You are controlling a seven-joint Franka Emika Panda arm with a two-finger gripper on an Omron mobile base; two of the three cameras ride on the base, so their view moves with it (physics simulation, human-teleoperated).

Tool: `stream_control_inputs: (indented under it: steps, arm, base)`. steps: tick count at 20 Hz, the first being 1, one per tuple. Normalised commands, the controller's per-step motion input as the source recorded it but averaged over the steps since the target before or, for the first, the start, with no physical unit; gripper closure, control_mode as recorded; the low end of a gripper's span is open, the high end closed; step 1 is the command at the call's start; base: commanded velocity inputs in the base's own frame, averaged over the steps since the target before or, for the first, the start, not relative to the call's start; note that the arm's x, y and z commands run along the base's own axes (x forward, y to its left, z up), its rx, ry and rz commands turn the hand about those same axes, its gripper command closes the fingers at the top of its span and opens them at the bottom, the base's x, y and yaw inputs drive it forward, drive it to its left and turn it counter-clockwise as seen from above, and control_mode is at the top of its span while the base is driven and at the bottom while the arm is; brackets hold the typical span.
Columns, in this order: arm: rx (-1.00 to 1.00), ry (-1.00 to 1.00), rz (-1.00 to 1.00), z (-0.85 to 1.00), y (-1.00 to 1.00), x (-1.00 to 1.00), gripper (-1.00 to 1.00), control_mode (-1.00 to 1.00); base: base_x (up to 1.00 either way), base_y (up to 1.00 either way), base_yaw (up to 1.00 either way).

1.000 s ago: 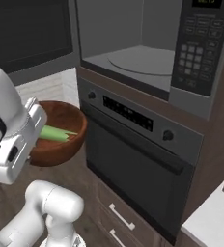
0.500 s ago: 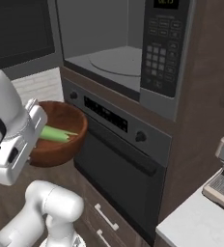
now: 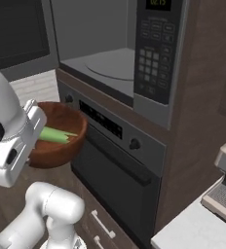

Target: Pick the corn from the sink and place it in the bowl. Then pick the bowl and place it in the microwave. Then close the microwave door and press the start button.

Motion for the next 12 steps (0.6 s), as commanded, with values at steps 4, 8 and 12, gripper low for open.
stream_control_inputs:
  steps: [4, 8, 12]
  arm:
    - [0.00, 0.00, 0.00, 0.00, 0.00, 0.00, 1.00, 1.00]
    - [0.00, -0.06, 0.00, 0.09, 0.02, -0.11, 1.00, -1.00]
    - [0.00, -0.08, -0.02, 0.32, 0.01, -0.06, 1.00, -1.00]
  base:
    - [0.31, -0.16, 0.07]
    - [-0.06, 0.02, 0.00]
    - [0.00, 0.00, 0.00]
